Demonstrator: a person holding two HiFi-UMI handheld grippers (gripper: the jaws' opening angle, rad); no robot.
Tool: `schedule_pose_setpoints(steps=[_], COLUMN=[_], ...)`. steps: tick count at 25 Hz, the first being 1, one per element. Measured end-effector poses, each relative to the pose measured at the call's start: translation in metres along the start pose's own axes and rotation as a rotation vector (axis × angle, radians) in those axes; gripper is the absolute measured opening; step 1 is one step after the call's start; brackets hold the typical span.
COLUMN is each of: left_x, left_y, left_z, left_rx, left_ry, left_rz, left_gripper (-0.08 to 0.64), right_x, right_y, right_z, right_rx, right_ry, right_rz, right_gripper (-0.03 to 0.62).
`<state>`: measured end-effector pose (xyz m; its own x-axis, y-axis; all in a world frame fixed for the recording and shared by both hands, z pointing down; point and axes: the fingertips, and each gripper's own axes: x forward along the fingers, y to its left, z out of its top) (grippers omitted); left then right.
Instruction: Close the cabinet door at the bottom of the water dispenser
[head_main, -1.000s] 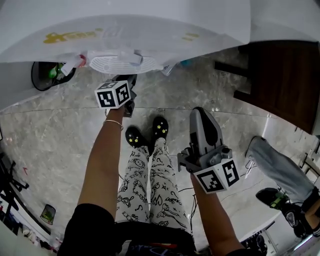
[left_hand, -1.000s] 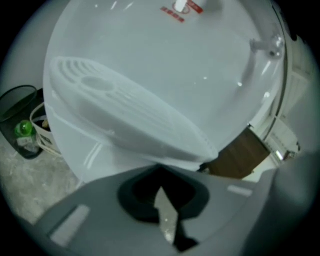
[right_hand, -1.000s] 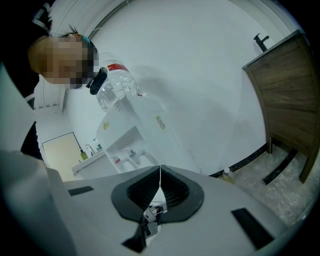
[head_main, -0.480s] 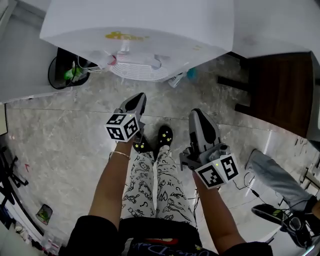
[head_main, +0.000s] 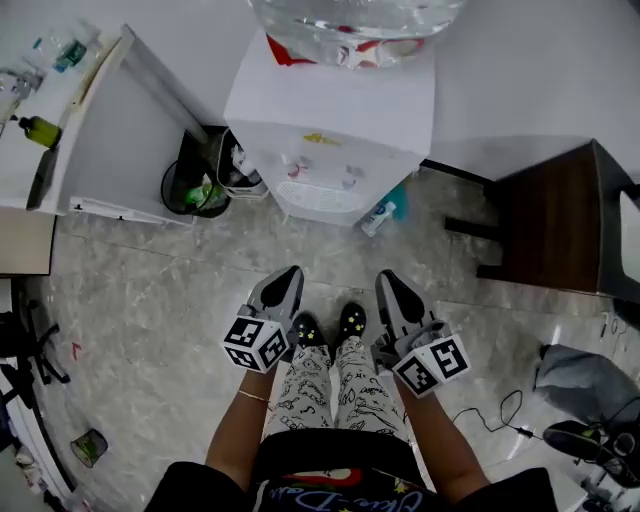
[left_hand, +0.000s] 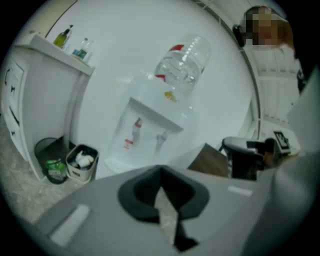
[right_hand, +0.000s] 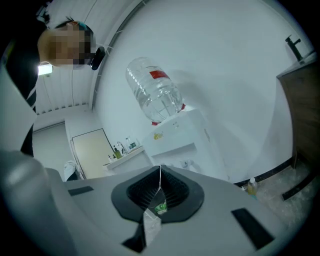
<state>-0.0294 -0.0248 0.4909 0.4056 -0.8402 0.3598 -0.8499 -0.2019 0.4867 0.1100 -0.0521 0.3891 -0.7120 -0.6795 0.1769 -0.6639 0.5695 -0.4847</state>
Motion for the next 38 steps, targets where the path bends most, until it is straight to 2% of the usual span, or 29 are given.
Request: schedule_pose_setpoints(steps=[3, 5, 11, 17, 20, 26, 30, 38], left_x=[-0.037, -0.051, -0.105, -0.134, -0.144, -0.153, -0.157, -0.162], left_y=[-0.025, -0.045, -0.115, -0.144, -0.149, -0.144, -0.137, -0.134], left_z=[0.025, 0.049, 0.106, 0.147, 0.152, 0.147, 0.146, 0.153], left_rx=[0.048, 0.096, 0.155, 0.207, 0.224, 0.175, 0.208, 0.206], left_ry=[0.029, 0.023, -0.051, -0.116, -0.133, -0.147, -0.127, -0.130], left_rz=[0.015, -0.005, -0.092, -0.073, -0.082, -0.080, -0.045, -0.076], left_gripper=[-0.005, -0.005, -0.005, -0.005, -0.005, -0.005, -0.005, -0.005], right_x=[-0.014, -0.016, -0.039, -0.048, -0.050, -0.053, -0.051, -0.045], right_y=[0.027, 0.042, 0.116, 0.147, 0.160, 0.173, 0.175, 0.182], right_z=[0.018, 0.035, 0.084, 0.106, 0.103, 0.104, 0.104, 0.102], right_rx=[-0.004, -0.011, -0.078, -0.150, -0.172, -0.161, -0.159, -0.176], right_ry=[0.012, -0.005, -0.034, -0.036, -0.016, -0.012, -0.009, 0.004], right_rz=[0.021, 0.049, 0.228, 0.263, 0.281, 0.298, 0.290, 0.290], right_gripper=[0.017, 0.017, 0.017, 0.015, 0.015, 0.015, 0.015, 0.015])
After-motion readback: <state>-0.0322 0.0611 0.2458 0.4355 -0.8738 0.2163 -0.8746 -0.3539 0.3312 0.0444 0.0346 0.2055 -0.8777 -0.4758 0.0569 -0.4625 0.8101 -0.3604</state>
